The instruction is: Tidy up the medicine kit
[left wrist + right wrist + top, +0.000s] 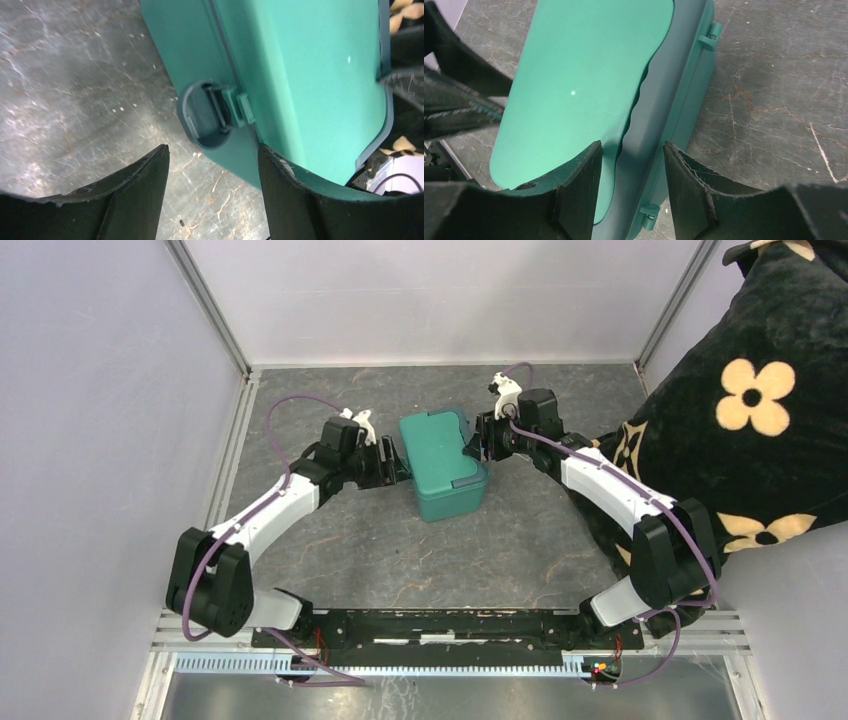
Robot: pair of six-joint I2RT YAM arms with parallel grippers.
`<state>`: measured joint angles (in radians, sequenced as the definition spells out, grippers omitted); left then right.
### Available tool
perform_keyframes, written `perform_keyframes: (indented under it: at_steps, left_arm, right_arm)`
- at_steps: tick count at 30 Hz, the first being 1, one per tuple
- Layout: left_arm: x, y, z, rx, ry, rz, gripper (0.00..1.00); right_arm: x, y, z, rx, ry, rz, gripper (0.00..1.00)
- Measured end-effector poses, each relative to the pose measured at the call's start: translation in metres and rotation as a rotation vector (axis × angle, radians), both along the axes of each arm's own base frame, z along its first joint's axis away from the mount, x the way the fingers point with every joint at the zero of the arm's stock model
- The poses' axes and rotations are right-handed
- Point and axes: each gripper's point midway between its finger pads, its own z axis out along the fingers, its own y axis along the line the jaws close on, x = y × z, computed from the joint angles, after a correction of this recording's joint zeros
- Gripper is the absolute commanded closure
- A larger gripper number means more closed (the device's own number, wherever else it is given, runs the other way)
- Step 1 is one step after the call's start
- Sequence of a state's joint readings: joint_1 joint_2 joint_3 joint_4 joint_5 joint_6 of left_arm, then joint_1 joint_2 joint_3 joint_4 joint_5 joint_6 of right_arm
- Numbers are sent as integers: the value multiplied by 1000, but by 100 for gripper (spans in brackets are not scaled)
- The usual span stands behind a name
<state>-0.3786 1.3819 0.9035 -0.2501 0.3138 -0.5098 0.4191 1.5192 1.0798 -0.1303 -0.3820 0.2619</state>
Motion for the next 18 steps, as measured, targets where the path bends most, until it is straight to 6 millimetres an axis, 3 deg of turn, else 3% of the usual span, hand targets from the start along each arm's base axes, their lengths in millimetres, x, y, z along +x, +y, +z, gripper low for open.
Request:
perform_keyframes:
  at_steps: [4,6,10,14,18]
  left_arm:
    - [-13,-10,11,-6,-24,-19,29]
    - [-13,-8,23,-7,-60,9,22]
    - [-9,8,52,-9,-152,105,2]
    - [-5,15,73,-50,-217,154,0]
    - [-1,9,66,-93,-213,152,0]
  right_arm:
    - [4,-7,-1,-11,-4,-18,44]
    - [5,-12,0,-23,-11,-28,43]
    - [6,-22,7,-37,-29,-53,28]
    - [6,-40,13,-33,-56,-102,16]
    - [4,-47,13,-14,-59,-125,13]
